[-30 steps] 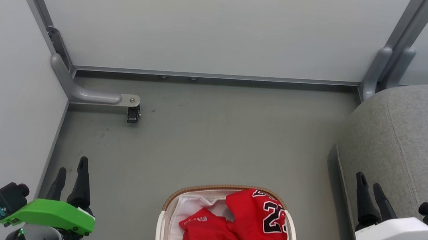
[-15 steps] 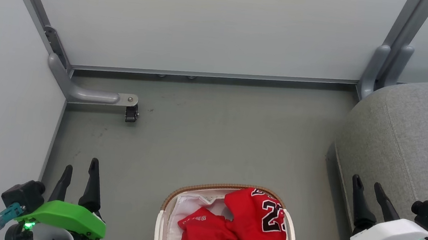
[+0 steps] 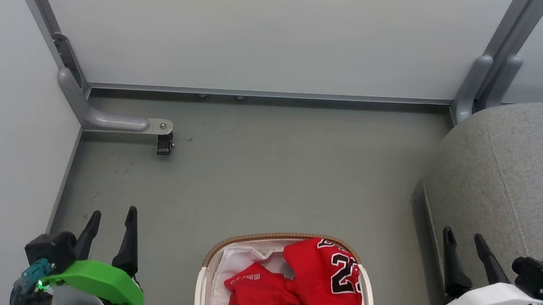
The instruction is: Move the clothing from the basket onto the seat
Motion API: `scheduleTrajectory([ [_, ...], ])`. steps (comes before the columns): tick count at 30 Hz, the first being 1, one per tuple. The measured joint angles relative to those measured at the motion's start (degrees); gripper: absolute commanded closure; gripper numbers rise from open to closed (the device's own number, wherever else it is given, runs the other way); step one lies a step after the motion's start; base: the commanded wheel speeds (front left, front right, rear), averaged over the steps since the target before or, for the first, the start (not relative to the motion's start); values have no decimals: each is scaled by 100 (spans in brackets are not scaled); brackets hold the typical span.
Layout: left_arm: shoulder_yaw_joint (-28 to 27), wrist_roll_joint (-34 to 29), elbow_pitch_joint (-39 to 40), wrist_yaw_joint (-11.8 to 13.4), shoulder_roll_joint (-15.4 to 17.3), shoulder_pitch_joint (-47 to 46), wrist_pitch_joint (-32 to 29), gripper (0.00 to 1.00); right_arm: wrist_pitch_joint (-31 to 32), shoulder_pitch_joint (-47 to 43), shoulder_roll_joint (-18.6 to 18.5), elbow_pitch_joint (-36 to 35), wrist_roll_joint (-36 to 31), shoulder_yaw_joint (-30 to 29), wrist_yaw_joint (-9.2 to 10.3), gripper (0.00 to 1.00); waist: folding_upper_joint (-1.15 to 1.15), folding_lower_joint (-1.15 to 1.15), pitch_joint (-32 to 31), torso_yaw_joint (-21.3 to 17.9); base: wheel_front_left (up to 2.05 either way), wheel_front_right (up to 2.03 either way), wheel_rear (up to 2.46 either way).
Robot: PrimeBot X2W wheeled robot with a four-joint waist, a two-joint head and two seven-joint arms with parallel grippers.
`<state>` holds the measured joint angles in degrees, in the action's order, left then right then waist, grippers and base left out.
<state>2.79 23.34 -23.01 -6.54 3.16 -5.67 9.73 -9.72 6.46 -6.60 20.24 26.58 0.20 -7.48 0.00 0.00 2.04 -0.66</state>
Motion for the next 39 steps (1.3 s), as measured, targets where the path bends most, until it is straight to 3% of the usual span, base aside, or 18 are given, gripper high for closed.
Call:
scheduleTrajectory([
  [17,130,-824,101,46,-19,-2,216,0,-207,65,15,-10,-913,-38,0,0,0,0,129,-65,0,0,0],
  [24,488,-1074,-164,-32,-25,-417,302,0,-294,426,26,-271,-1203,63,0,0,0,0,496,-147,0,0,0],
  [30,1214,-1361,-683,-77,-38,-1032,366,0,-357,829,69,-431,-1455,241,-1,0,0,0,1060,-291,0,0,0],
  [39,2892,-1641,-1614,-85,71,-2142,454,0,-455,1397,180,-611,-1793,501,-3,0,0,-1,2095,-630,0,0,0],
])
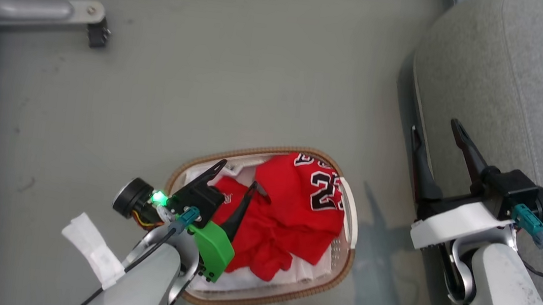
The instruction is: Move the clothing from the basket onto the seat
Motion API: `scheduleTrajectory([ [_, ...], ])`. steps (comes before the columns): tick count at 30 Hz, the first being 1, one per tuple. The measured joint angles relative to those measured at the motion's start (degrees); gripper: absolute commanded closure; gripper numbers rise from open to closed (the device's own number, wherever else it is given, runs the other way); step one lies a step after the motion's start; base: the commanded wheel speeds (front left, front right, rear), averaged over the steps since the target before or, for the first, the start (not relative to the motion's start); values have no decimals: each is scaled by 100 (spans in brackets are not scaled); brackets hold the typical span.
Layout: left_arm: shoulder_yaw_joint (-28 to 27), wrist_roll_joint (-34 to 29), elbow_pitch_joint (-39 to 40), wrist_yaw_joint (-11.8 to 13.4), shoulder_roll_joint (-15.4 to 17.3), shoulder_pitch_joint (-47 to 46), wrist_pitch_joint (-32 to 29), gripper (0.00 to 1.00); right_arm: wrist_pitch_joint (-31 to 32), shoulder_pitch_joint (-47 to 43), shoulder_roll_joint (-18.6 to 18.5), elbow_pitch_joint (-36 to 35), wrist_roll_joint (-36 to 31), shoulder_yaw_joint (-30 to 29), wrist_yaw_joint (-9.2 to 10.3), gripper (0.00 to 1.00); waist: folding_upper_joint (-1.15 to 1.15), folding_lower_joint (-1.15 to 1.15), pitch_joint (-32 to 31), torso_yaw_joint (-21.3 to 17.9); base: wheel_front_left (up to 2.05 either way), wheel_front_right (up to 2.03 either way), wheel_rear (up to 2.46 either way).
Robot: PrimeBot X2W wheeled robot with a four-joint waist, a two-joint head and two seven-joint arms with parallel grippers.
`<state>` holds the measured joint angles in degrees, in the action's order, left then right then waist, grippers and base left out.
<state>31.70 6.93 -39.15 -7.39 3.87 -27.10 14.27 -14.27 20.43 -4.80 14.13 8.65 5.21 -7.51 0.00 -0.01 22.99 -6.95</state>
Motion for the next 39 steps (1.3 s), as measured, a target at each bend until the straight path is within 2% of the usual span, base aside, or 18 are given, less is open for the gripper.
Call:
scheduleTrajectory([
  [5,771,-125,-514,-1,169,-536,51,0,-48,229,62,-89,-136,69,0,0,0,0,634,-208,0,0,0],
  [13,1518,-324,-1470,-9,385,-1104,86,0,-75,430,151,-182,-196,178,0,0,0,0,1540,-514,0,0,0],
  [19,1768,-433,-2304,14,448,-1544,90,0,-75,599,175,-245,-191,213,0,0,0,0,2105,-694,0,0,0],
  [24,1830,-514,-2780,248,411,-1931,90,0,-75,686,178,-294,-192,205,0,0,0,0,2500,-802,0,0,0],
  [29,1746,-397,-3040,235,313,-2062,90,0,-75,699,183,-242,-166,267,0,0,0,1,2723,-881,0,0,0],
  [30,1718,-343,-3074,220,286,-2091,90,9,-75,710,189,-211,-162,286,0,0,0,1,2736,-901,0,0,0],
  [32,1679,-265,-3103,183,265,-2095,89,100,-75,749,187,-145,-146,304,0,0,0,1,2712,-923,0,0,0],
  [39,1490,27,-2799,141,269,-1810,90,100,-75,803,191,-46,-29,376,0,0,0,1,2378,-930,0,0,0],
])
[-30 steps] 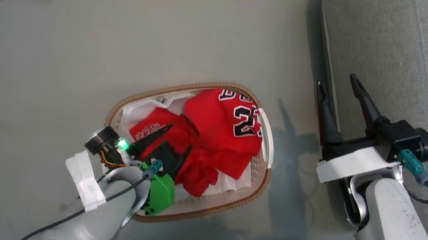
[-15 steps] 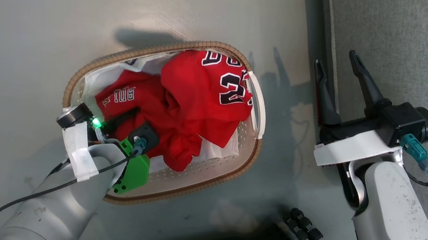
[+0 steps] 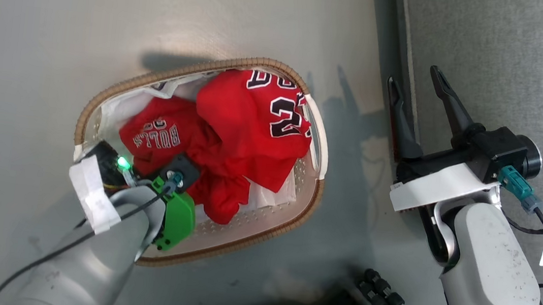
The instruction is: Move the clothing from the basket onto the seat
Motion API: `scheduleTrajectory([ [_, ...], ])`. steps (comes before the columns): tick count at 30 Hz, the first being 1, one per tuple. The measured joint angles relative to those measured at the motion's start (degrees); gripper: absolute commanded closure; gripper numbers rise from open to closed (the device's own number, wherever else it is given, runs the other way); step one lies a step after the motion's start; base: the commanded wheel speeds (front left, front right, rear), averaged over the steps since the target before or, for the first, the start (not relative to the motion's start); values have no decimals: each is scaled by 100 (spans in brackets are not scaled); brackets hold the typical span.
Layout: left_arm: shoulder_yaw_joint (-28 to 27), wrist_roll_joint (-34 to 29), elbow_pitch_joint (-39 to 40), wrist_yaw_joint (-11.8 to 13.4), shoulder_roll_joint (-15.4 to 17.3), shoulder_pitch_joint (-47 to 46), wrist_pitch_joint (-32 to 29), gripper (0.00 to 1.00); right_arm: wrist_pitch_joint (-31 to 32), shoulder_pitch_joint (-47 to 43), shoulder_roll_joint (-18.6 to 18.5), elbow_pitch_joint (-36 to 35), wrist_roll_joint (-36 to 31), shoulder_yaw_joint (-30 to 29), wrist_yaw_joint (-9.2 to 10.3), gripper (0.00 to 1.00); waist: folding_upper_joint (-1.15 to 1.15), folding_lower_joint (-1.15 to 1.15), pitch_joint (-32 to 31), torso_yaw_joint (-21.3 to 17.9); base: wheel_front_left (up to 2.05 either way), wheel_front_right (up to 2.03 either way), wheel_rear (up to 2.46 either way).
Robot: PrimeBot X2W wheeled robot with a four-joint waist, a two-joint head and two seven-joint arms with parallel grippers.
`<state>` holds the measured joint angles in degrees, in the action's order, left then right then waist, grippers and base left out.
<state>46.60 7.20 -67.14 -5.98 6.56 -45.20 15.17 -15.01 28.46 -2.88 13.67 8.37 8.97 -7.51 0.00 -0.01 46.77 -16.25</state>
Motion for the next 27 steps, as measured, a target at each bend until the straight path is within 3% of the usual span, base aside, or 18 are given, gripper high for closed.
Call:
scheduleTrajectory([
  [14,-558,499,1165,-5,-14,1411,-1,100,0,-691,3,285,-40,-248,0,0,0,1,-1427,162,0,0,0],
  [27,-1271,441,2877,-5,-140,2593,-3,100,0,-1681,-2,623,35,-475,0,0,0,1,-3022,673,0,0,0],
])
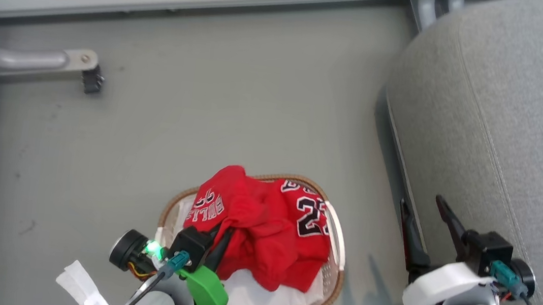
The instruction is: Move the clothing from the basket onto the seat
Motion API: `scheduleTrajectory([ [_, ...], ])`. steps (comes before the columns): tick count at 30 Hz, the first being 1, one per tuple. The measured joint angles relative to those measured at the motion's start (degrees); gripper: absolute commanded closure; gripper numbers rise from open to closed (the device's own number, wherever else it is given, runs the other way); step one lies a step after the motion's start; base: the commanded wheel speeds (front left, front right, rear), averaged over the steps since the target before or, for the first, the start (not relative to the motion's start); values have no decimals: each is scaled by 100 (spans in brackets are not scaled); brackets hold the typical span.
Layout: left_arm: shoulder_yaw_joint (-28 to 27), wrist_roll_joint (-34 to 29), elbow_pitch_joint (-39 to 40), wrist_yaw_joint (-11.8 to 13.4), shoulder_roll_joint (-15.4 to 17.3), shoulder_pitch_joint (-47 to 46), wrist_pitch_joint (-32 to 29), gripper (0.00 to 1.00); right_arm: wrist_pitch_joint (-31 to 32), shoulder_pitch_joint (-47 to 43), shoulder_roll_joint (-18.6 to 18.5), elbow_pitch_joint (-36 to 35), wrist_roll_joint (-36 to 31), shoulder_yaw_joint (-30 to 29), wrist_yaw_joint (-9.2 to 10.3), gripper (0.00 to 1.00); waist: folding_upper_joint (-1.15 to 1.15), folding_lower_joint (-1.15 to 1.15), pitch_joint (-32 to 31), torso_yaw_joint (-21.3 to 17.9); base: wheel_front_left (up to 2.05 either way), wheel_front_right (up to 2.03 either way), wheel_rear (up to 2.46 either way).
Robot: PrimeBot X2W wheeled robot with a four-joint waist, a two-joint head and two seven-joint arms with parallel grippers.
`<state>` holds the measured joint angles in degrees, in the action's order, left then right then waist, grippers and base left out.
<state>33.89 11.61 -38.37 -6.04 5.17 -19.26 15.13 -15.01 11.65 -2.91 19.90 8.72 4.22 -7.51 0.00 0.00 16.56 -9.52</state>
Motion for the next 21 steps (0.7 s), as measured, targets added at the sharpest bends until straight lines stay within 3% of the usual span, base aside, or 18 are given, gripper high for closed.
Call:
scheduleTrajectory([
  [11,-493,-82,1433,-98,-159,235,0,100,0,-684,-33,199,42,82,0,0,0,0,-1075,532,0,0,0],
  [15,-631,-116,1789,-110,-190,246,0,100,-1,-811,-41,183,65,436,0,0,0,0,-1388,681,0,0,0],
  [21,-611,-152,2061,-127,-212,343,0,100,0,-698,-276,-196,57,1417,0,0,0,0,-1683,850,0,0,0],
])
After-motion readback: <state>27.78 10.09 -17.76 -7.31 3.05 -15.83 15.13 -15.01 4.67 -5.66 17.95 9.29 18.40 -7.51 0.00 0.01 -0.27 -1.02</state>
